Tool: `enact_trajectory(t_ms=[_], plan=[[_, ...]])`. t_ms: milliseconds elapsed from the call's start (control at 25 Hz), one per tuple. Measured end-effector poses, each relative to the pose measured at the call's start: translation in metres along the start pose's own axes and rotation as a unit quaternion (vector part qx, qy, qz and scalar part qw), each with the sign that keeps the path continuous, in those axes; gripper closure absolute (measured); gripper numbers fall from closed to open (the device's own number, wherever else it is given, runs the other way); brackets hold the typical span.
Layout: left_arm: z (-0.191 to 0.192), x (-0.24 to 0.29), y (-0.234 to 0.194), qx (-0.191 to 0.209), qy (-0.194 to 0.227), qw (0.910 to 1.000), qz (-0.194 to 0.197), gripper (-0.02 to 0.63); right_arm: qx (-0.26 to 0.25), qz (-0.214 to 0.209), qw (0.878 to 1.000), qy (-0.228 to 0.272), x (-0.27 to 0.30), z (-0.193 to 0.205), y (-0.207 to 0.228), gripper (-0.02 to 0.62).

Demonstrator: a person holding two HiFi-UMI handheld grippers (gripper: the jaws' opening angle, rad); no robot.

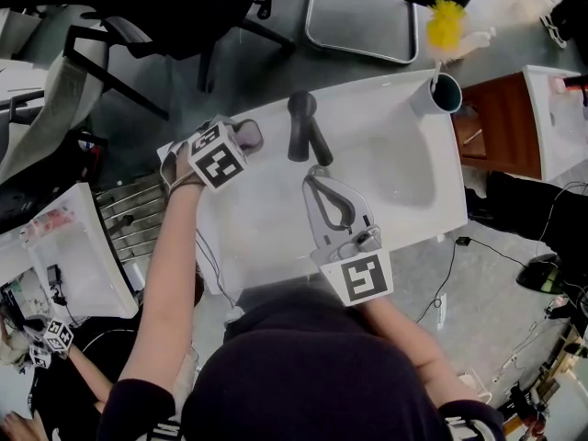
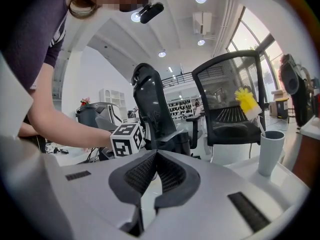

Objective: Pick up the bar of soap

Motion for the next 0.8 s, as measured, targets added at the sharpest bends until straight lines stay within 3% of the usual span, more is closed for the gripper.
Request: enact_trajectory(t_ms=[600,800], plan=[[-0.001,-0.045,0.006,-0.037,0.061,0.9947,-0.074,0.428,-0.019,-0.025,0.999,0.012,-0.008,-0.013,-0.003,0.580],[0.001,-0.062,0.010,-0.055,0.085,0.9885,-0.112,0.429,-0.025,-0.035,0.999,0.018,-0.010,-0.019,-0.004,0.580]])
Point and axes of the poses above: the fingertips, and each gripper's own axes: x forward along the fingers, y to its right, z out of its underside, the point moved 3 cm from there along -x, backward along the fingers, and after that the axes turned 2 degrees about x, right-handed, at the moved point
